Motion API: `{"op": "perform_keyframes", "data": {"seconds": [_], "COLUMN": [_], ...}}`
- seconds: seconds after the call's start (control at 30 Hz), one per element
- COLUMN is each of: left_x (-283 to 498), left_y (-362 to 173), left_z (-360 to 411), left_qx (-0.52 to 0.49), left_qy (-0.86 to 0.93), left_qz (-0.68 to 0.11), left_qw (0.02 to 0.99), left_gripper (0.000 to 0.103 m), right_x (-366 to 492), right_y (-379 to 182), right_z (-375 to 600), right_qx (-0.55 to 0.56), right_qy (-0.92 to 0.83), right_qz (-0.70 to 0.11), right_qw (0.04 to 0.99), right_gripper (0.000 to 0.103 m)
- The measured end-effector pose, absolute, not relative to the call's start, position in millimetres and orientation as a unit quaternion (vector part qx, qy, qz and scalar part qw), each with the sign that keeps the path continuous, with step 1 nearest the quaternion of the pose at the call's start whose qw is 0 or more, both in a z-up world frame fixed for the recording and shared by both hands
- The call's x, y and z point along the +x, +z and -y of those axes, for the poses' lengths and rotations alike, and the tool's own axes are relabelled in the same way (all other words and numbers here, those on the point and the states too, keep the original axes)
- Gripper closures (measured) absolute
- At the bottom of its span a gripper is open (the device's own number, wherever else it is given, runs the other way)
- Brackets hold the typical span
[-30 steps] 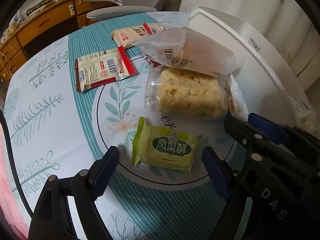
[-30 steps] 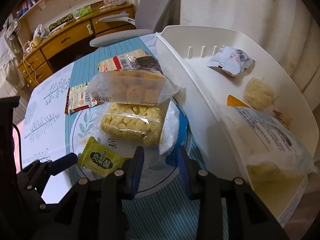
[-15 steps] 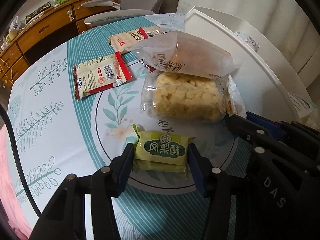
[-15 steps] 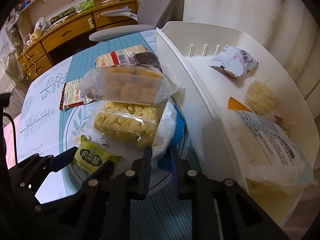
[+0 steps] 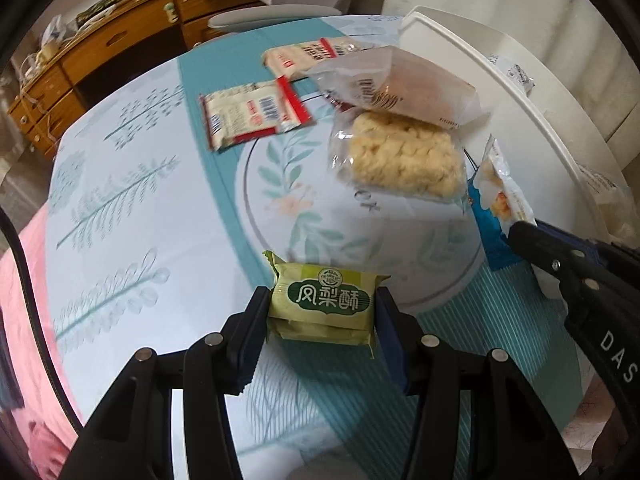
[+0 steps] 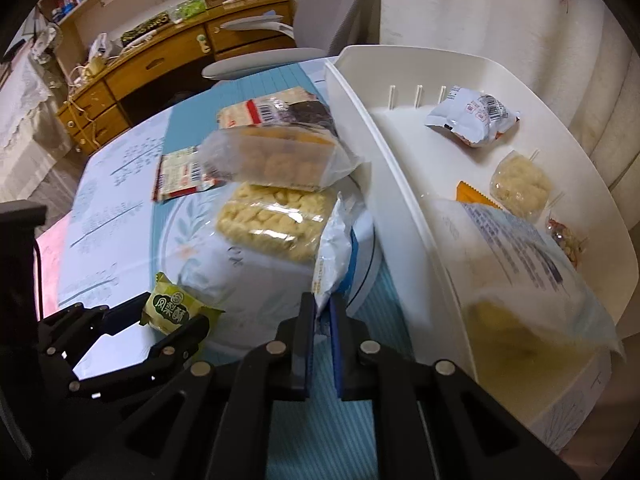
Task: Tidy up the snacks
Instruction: 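Grasp the green pineapple-cake packet with the left tool while the right tool grasps a silver-blue bag, then release the green packet into the tray with the left tool while the right tool drops its bag in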
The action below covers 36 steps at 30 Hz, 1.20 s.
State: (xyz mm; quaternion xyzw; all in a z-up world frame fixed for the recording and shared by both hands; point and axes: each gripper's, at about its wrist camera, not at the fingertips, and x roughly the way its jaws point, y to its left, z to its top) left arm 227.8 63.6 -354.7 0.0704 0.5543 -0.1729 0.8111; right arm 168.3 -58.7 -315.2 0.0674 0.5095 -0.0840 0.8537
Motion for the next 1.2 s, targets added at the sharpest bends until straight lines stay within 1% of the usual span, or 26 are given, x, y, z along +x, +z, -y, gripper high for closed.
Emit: {"op": "perform_keyframes", "data": {"seconds": [0.3, 0.43, 0.63, 0.87, 1.2], "left_x": [184, 160, 147, 141, 142], "left_y": [-321, -299, -267, -234, -199], "left_z": [-84, -87, -85, -65, -4], "left_qx": [0.037, 0.032, 0.011, -0.009, -0.035], "left_qy": [-0.167, -0.172, -0.179, -0.189, -0.193], "left_qz": [-0.558, -0.551, -0.528, -0.501, -0.465], "left_qw": [0.812, 0.816, 0.830, 0.844, 0.863], "left_gripper": [0.053, 0.053, 0.053, 0.053, 0.053], "right_x": [130, 115, 97, 77, 71], "right_y": [-294, -277, -251, -225, -190], "right_z": [44, 41, 42, 56, 111], "right_qx": [0.069, 0.064, 0.056, 0.028, -0.013], "right_qy": [-0.031, -0.011, 0.007, 0.029, 0.044], "right_qz": [-0.499, -0.485, -0.460, -0.441, -0.413], "right_qw": [0.863, 0.872, 0.886, 0.897, 0.910], "right_gripper": [0.098, 0.098, 0.098, 0.098, 0.098]}}
